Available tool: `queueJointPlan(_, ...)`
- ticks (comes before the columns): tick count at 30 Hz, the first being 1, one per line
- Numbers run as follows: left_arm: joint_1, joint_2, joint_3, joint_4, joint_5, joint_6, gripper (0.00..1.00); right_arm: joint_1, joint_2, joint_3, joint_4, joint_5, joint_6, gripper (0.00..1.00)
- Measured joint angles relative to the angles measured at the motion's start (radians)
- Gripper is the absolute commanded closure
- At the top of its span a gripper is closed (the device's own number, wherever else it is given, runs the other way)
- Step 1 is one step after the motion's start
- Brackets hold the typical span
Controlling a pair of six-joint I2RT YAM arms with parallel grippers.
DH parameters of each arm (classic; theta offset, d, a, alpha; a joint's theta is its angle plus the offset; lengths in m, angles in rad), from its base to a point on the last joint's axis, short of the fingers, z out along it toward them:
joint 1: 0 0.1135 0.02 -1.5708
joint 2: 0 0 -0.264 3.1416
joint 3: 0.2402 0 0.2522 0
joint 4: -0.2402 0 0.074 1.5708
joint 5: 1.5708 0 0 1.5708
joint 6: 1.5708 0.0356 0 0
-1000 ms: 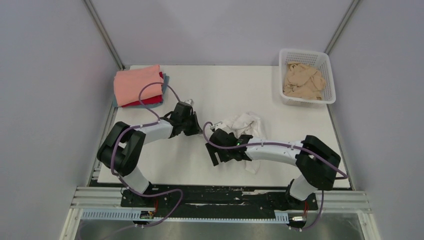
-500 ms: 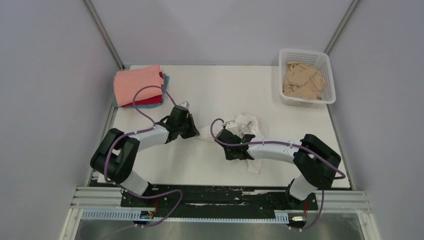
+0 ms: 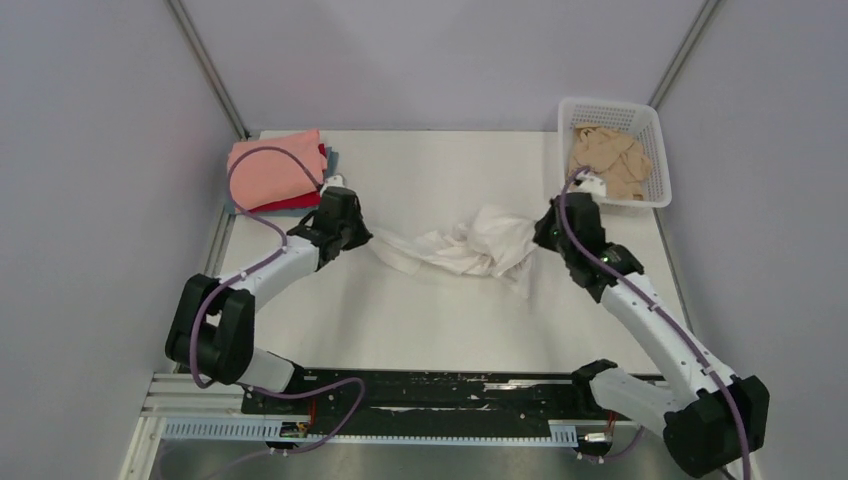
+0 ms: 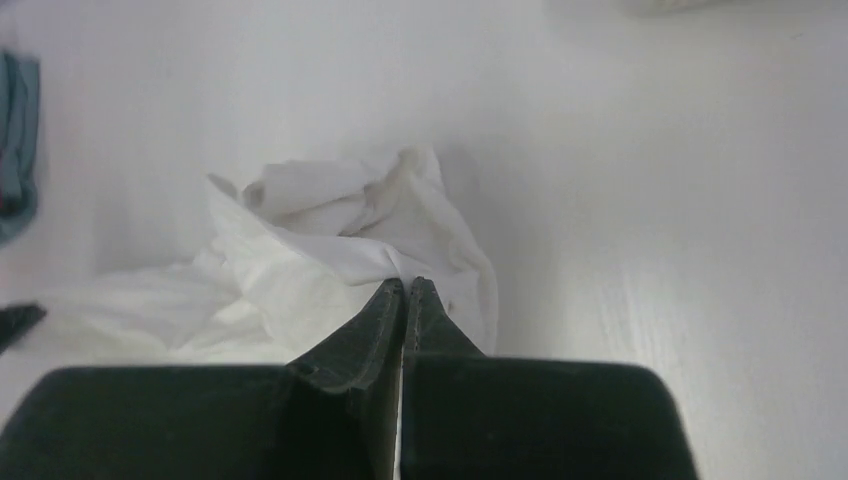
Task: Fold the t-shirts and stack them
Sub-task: Flatten out the tshirt
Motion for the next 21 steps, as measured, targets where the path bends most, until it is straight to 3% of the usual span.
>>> queueJointPlan(3, 0.065, 0.0, 0.074, -0.035, -0.042, 0.014, 1.0, -0.251, -0.014, 0.047, 0.042, -0.054, -0.036, 1.0)
queueJointPlan(8, 0.164, -0.034, 0.178, -0.115, -0.095, 0.046, 1.0, -0.497, 0.049, 0.164, 0.052, -0.206, -0.096, 1.0)
queueJointPlan(15, 0.19, -0.27, 0.318, -0.22, -0.199, 0.108, 1.0, -0.589, 0.047, 0.357, 0.051, -0.372, -0.152, 1.0)
queueJointPlan(21, 0.189, -0.537, 0.435, -0.293, -0.287, 0.171, 1.0, -0.597, -0.107, 0.488, 0.026, -0.399, -0.192, 1.0)
